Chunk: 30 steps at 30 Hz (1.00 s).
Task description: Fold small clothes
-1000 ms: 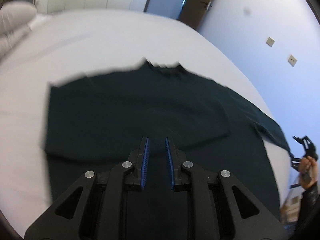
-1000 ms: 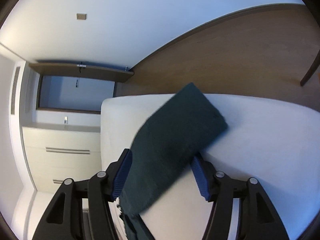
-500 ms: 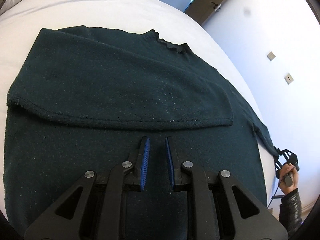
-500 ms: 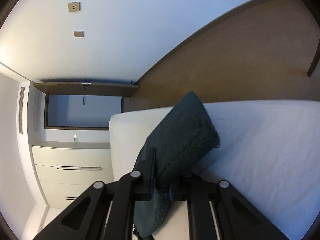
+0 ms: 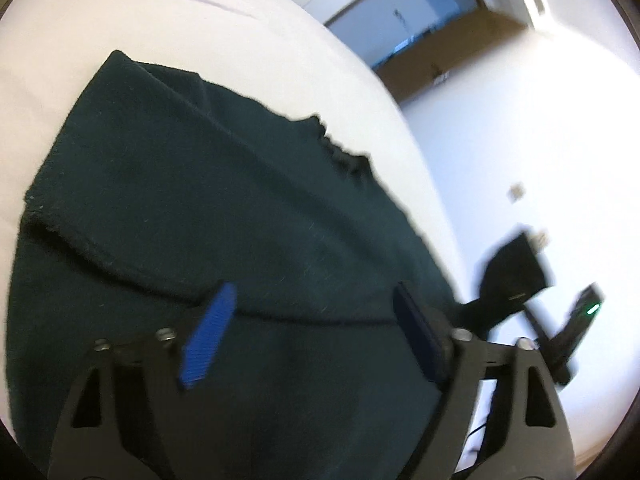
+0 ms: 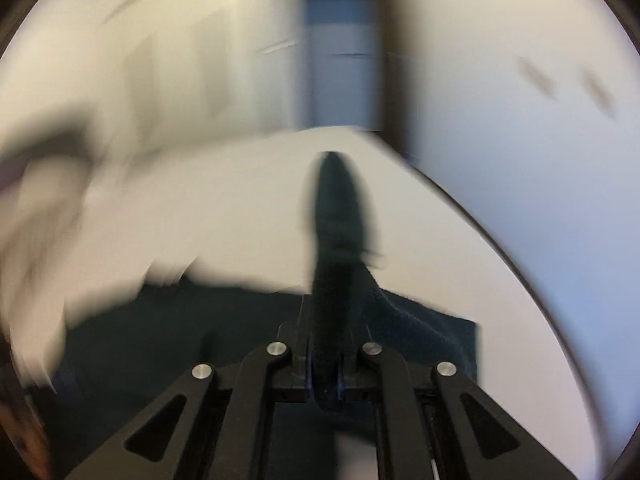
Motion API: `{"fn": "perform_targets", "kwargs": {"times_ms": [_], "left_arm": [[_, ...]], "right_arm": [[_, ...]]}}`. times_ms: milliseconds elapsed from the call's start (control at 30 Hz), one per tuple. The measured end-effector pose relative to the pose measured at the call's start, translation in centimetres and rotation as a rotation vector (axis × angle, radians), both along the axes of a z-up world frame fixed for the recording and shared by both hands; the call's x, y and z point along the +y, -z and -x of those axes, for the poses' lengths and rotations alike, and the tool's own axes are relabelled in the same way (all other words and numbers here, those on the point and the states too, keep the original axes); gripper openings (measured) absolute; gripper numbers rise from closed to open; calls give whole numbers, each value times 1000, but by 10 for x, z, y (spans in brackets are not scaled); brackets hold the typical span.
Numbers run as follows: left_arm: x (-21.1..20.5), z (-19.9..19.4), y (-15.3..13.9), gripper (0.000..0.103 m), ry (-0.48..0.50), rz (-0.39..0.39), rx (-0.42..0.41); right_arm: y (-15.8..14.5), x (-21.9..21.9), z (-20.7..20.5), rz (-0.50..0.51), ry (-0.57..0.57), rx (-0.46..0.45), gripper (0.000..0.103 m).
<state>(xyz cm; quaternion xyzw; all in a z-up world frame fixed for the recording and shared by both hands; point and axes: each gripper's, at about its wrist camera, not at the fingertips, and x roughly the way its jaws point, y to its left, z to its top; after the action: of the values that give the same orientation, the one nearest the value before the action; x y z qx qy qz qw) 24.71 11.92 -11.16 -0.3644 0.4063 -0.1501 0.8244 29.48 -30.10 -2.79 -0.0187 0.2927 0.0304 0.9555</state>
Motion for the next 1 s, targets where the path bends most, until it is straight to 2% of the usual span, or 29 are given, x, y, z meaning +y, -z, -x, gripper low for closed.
{"fn": "perform_targets", "kwargs": {"times_ms": [100, 167, 267, 400, 633, 700, 767, 800, 867, 900, 967, 1000], "left_arm": [[-4, -18, 0, 83, 50, 132, 42], [-15, -27, -3, 83, 88, 140, 49], [-34, -40, -9, 83, 158, 183, 53], [-60, -62, -11, 83, 237, 221, 93], [-88, -99, 2, 82, 309, 175, 192], [-97, -101, 7, 64, 328, 152, 208], [-104, -102, 14, 27, 350, 150, 236], [-106, -103, 16, 24, 357, 147, 243], [-109, -104, 15, 8, 363, 131, 233], [-109, -105, 13, 8, 365, 133, 226], [-109, -110, 12, 7, 355, 132, 213], [-104, -111, 8, 7, 352, 126, 205]], "right_arm": [[40, 78, -21, 185, -118, 66, 8], [60, 104, -21, 227, -143, 95, 8], [77, 124, -8, 278, -156, 91, 9], [84, 129, -1, 373, -168, 49, 9], [93, 143, 12, 487, -222, 11, 9], [96, 146, 14, 503, -233, 11, 9], [97, 148, 13, 499, -234, 14, 9], [97, 147, 12, 491, -234, 15, 9], [97, 149, 10, 480, -239, 22, 10], [97, 149, 10, 472, -242, 25, 12], [94, 146, 13, 446, -244, 35, 25], [91, 143, 16, 420, -239, 45, 42]]}}
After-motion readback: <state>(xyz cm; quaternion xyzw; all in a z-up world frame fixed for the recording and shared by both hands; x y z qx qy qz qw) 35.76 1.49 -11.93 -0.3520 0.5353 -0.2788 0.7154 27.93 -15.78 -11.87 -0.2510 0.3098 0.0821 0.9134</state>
